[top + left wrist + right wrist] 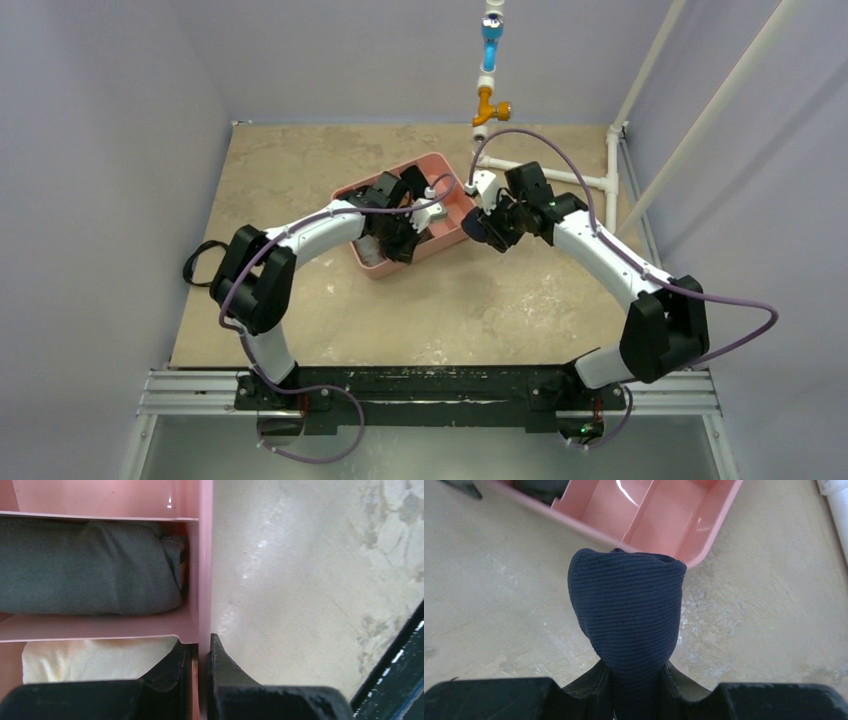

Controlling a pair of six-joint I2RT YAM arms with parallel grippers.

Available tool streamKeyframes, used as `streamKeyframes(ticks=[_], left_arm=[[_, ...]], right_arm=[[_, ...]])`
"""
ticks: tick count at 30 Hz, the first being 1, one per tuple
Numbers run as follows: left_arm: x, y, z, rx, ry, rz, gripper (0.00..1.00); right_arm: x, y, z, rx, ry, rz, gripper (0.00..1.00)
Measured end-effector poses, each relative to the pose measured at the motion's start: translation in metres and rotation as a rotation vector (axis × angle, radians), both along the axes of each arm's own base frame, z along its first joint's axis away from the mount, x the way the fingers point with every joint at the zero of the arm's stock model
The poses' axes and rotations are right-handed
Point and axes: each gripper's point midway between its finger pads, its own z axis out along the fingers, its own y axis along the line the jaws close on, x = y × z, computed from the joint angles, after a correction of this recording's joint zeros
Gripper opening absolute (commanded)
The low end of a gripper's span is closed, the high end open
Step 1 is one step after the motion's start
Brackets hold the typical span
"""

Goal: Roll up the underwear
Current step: Move the storage box to the center of the board.

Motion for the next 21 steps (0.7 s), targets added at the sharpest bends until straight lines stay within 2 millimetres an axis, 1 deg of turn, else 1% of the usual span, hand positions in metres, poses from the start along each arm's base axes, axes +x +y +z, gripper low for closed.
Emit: streamKeyframes(ticks=[5,8,10,14,19,21], left_arm=[[-0.023,-0.019,0.001,-0.037,0.041,-0.035,0.1],[-0.036,-0.03,0.001,-0.066,0.079,-0.058,0.19],[-0.043,-0.034,0.001,-0.088,0.112,-0.066,0.28],[-0.061,-0.043,-0.002,-0.145,0.229,-0.08,0.4],[-0.087,-0.048,0.006,-0.191,0.369,-0.084,0.62],[-0.091,-0.048,0.008,-0.198,0.386,-0.085,0.68]], right_arm=[[0.015,0.004,0.013,-0.006,-0.003,-0.019,0.0],[0.024,0.007,0.018,-0.008,0.002,-0.024,0.0],[0.029,0.009,0.019,-0.012,0.009,-0.027,0.0],[0.038,0.013,0.015,-0.022,0.038,-0.04,0.0],[0.047,0.019,0.005,-0.043,0.071,-0.056,0.0],[0.047,0.023,-0.001,-0.055,0.082,-0.056,0.0]])
